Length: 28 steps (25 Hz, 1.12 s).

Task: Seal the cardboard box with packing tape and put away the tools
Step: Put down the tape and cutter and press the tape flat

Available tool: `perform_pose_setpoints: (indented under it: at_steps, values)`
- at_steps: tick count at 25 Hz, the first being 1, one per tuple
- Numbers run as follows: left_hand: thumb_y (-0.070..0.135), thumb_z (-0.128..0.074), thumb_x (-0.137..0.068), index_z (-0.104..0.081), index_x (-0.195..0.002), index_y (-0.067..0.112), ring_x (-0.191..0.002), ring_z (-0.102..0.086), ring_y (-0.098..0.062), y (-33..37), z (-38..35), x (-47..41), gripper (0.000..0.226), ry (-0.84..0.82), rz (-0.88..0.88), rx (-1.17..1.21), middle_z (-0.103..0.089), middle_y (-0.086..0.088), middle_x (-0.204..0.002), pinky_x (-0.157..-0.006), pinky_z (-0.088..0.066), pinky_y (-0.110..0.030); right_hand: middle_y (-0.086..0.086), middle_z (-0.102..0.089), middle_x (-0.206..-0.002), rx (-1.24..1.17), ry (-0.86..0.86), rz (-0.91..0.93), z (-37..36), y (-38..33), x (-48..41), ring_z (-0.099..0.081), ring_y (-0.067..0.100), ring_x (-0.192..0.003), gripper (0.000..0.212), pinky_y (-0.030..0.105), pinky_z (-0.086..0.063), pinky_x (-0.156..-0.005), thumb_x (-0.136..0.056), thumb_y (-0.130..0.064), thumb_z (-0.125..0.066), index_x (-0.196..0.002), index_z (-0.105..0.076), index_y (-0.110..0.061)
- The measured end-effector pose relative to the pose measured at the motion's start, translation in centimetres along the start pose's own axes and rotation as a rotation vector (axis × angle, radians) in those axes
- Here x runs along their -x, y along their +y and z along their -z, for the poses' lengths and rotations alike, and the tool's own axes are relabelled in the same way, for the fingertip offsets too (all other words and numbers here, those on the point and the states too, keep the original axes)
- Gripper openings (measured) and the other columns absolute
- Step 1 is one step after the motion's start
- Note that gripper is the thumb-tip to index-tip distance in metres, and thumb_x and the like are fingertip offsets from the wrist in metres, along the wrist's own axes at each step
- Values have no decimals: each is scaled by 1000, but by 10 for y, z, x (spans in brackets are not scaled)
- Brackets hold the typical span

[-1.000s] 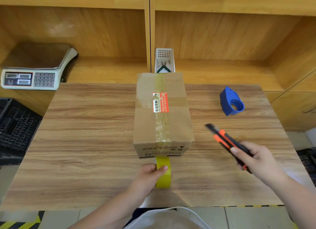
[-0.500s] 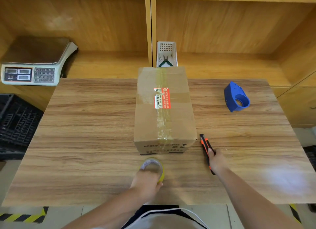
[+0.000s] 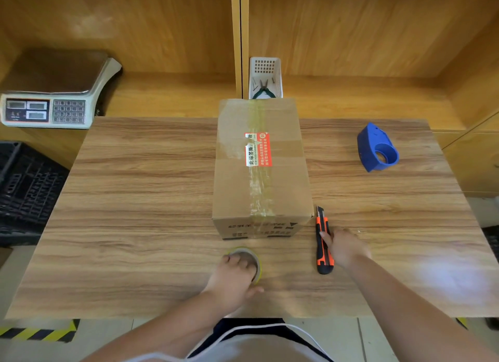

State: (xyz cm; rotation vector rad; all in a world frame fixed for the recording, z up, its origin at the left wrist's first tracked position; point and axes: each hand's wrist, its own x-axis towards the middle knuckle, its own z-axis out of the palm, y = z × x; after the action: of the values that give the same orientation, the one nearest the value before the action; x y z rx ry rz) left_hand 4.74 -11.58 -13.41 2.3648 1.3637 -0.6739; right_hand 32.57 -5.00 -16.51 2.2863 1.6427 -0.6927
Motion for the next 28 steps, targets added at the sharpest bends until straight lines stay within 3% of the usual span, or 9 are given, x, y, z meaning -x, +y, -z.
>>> perform_pose_setpoints:
  at_steps: [3,8,11,15,19,21,24,28]
  values:
    - [64,-25,-90,-55,-124,16,-125,-46,-27,-14,10,6,66,139,35,104,-59,-6,-131,-104,-35,-38,15,-58,-110,-165,110,55,22,-12,4,-54,36,-102,42,41,-45,-76,-95,-47,-35,-106,-52,-11]
    - [61,-46,-89,-58,-116,29,-116,-53,-18,-42,29,12,44,237,145,366,-64,5,-118,-92,-43,-32,9,-57,-121,-426,217,181,63,-44,15,-57,31,-104,40,35,-43,-76,-95,-43,-41,-123,-50,-17]
    - [54,-52,-87,-60,-112,30,-108,-60,-19,-59,33,20,35,267,214,426,-67,5,-113,-83,-48,-31,7,-60,-121,-571,273,246,81,-60,23,-58,25,-100,38,34,-45,-80,-95,-40,-43,-127,-49,-20]
    - [30,-54,-86,-64,-113,28,-110,-61,-24,-79,46,33,29,316,320,453,-70,-1,-113,-85,-48,-31,2,-59,-127,-747,317,294,97,-77,34,-55,15,-104,38,34,-46,-90,-95,-34,-45,-132,-49,-23]
    - [18,-52,-87,-63,-119,22,-106,-65,-33,-88,68,38,34,512,430,585,-71,-10,-115,-83,-54,-36,-1,-55,-132,-917,331,364,112,-90,49,-55,10,-109,34,26,-45,-88,-95,-29,-48,-129,-53,-26]
    - [16,-50,-91,-61,-126,21,-107,-66,-32,-86,78,38,37,655,464,730,-70,-9,-120,-87,-53,-37,-3,-53,-132,-935,332,420,117,-92,58,-52,8,-110,33,24,-43,-89,-94,-29,-51,-127,-54,-30]
    - [18,-44,-98,-54,-136,17,-120,-61,-26,-79,92,39,39,813,414,910,-64,-7,-133,-100,-48,-36,-5,-49,-139,-837,322,558,121,-91,73,-43,11,-127,36,31,-35,-107,-93,-27,-54,-129,-53,-30]
    - [21,-44,-100,-45,-144,17,-143,-37,-19,-58,109,41,43,833,254,906,-47,-3,-151,-118,-28,-34,-1,-43,-148,-605,308,725,115,-86,88,-22,9,-143,41,29,-19,-116,-95,-23,-50,-136,-48,-20]
